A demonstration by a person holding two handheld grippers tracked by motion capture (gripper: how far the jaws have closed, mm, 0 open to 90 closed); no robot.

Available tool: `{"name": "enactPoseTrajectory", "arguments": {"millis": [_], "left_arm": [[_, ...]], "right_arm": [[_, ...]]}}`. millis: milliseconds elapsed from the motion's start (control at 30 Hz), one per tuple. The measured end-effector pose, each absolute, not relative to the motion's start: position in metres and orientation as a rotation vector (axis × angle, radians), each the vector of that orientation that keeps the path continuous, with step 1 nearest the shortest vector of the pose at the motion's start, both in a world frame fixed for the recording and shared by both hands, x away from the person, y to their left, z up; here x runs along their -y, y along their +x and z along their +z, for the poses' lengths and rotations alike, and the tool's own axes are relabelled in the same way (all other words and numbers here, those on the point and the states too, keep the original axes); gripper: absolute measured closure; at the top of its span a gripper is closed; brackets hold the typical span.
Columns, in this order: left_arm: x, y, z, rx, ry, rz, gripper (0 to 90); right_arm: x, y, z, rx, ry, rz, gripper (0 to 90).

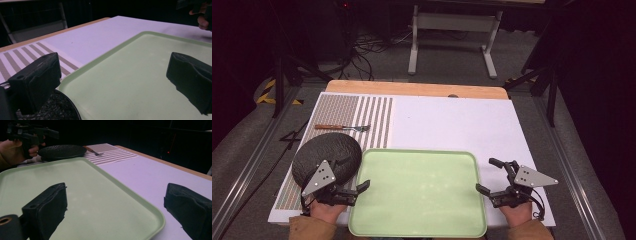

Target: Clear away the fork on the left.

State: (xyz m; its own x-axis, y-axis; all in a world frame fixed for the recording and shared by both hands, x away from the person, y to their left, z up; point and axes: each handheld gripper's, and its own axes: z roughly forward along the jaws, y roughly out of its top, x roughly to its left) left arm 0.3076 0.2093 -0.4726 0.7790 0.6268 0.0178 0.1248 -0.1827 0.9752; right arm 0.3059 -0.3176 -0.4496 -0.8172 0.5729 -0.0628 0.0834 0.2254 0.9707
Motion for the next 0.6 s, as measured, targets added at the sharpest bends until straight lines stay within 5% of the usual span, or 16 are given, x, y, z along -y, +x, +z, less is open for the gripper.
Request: {"name": "enactPoseTrajectory", "arguments": {"millis": [600], "left_arm": [[-0.207, 0.316, -0.450, -0.492, 1.854, 0.455, 8.7]], "right_arm": [[0.318, 0.307, -0.445, -2.109, 0.606, 1.613, 6.0]]}}
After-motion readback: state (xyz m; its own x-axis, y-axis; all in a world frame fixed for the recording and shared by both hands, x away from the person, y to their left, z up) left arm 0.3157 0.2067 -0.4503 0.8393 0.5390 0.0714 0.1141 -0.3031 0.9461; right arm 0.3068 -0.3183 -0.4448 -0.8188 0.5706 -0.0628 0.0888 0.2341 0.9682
